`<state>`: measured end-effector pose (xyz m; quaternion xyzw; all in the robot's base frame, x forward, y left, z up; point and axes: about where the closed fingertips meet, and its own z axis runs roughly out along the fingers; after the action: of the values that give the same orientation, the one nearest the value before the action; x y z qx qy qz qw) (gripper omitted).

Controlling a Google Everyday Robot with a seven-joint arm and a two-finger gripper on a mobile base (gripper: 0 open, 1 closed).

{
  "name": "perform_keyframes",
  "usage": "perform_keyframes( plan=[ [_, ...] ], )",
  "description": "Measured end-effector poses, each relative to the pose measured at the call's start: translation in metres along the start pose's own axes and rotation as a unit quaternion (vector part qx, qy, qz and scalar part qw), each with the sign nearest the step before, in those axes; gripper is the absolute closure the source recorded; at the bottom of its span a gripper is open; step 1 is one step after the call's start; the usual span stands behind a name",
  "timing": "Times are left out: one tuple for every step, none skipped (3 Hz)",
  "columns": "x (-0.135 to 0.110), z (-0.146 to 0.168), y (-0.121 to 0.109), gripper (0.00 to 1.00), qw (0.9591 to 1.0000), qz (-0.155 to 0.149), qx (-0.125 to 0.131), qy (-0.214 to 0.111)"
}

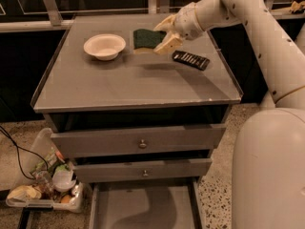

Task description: Pick sponge from bottom drawer and place on counter

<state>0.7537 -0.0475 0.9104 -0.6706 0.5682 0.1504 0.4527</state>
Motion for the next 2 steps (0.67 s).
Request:
perform_keyframes(
  plan=[
    [0.0072, 0.0060, 0.0118, 1.00, 0.9995, 0.012, -0.001, -0.031],
    [0.0073, 0.0072, 0.0139, 0.82, 0.9993, 0.013, -0.002, -0.034]
  ],
)
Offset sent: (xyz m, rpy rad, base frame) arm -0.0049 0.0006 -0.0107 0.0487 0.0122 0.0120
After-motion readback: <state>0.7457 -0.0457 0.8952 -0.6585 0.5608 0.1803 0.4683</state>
